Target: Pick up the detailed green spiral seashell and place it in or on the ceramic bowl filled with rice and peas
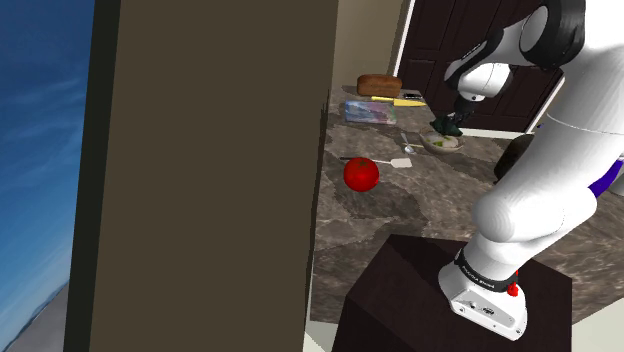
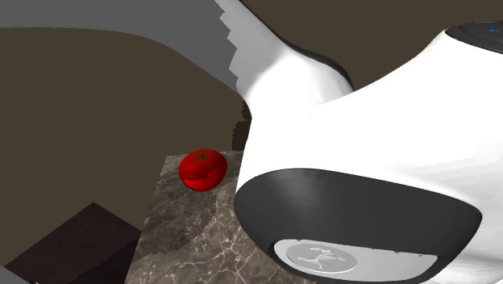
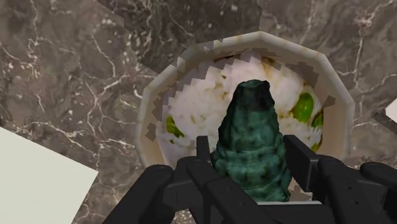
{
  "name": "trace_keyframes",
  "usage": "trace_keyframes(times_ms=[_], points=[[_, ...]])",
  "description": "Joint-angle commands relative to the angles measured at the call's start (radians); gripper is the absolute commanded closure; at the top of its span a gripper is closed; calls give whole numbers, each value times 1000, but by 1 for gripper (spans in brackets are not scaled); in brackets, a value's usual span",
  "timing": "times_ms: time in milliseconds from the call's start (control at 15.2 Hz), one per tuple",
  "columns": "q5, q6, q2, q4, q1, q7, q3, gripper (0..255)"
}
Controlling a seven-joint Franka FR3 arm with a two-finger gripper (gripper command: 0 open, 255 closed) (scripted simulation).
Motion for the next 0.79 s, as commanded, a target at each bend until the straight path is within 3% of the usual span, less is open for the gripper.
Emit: trace_keyframes(times_ms=[0, 462, 528, 726], points=[[13, 15, 14, -2, -1, -9, 3, 255], [13, 15, 14, -2, -1, -9, 3, 255], [13, 14, 14, -2, -2, -9, 3, 0], [13, 14, 15, -1, -2, -9, 3, 0]])
